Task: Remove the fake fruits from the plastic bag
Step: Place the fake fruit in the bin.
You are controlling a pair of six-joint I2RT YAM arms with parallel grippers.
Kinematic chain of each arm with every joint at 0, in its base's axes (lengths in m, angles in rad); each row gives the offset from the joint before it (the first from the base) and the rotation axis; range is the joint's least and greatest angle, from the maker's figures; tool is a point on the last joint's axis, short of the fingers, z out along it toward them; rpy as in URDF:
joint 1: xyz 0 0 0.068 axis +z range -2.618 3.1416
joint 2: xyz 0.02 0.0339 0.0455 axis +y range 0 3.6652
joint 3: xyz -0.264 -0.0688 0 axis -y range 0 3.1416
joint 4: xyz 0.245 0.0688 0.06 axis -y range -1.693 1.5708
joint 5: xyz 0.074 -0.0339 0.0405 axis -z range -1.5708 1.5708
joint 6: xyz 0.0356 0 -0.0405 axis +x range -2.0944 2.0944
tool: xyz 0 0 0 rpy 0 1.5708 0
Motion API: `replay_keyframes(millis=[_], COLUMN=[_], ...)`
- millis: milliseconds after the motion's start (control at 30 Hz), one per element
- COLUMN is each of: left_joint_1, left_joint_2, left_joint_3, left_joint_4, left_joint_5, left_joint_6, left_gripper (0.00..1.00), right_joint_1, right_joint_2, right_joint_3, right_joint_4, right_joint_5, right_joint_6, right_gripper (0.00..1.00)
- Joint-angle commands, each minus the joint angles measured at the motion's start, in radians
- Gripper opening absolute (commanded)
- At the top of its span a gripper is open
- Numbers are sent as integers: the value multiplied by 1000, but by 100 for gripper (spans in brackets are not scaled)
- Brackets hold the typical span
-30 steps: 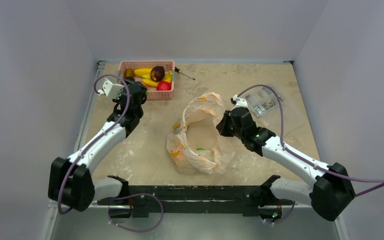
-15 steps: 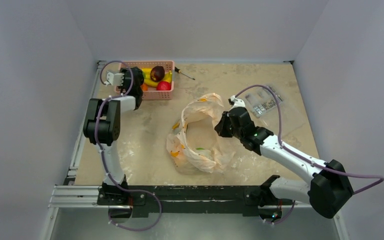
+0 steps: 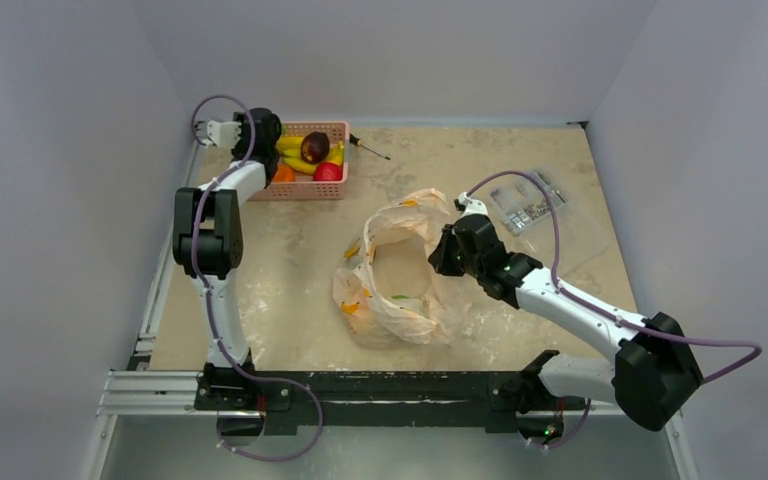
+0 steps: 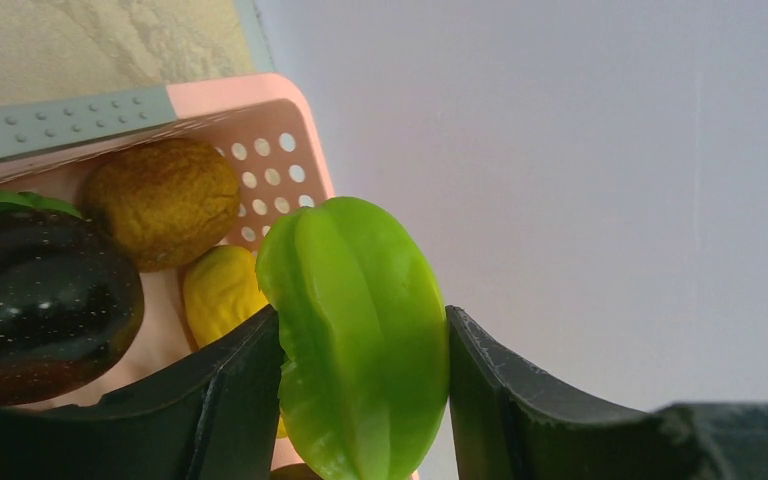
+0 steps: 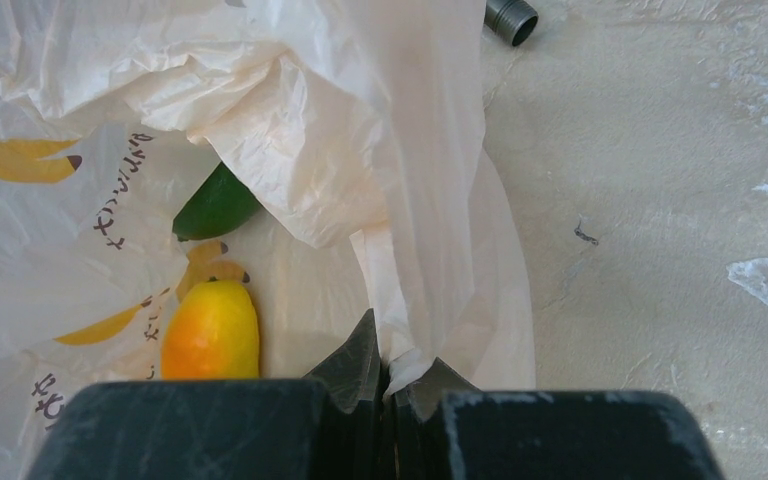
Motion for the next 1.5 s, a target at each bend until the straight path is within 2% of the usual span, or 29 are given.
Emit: replay_keyframes(millis=[0, 167, 267, 367, 433, 467, 633, 767, 867, 967, 1067, 1233, 1467], left_joint_1=[12, 12, 12, 14, 18, 21, 33, 34, 33, 34, 32, 0, -123], left_joint_2=[41, 63, 64, 52, 42, 38, -11, -108, -219, -344, -480, -688, -898], left_joint_3=[89, 129, 127, 121, 124, 127, 132, 130, 97, 11, -121, -409, -559], left_joint_4=[-159, -258, -320, -347, -367, -377, -430, -448, -514, -553, -564, -471, -604], left_joint_5=[-18, -17, -16, -32, -32, -25, 29, 85, 157, 262, 426, 739, 982], left_joint_6=[-32, -58, -67, -45, -25, -22, 4, 143, 192, 228, 249, 265, 461], left_gripper=[44, 47, 54, 73, 96, 100, 100, 100, 100, 100, 100, 96, 96], right_joint_1=[2, 2, 2, 3, 3, 3, 2, 2, 3, 3, 2, 3, 2], right_joint_2=[-21, -38, -45, -57, -63, -64, -67, -62, -58, -54, -57, -77, -113], right_joint_3=[13, 8, 9, 7, 2, 0, 0, 3, 6, 13, 25, 45, 69], right_joint_4=[23, 18, 13, 10, 13, 16, 18, 20, 31, 37, 29, 1, -39], right_joint_5=[-2, 9, 8, 9, 10, 10, 4, 12, 19, 19, 17, 0, 9], right_joint_6=[7, 7, 7, 7, 10, 10, 9, -7, -17, -25, -40, -73, -92], right_gripper=[0, 0, 0, 0, 0, 0, 0, 0, 0, 0, 0, 0, 0])
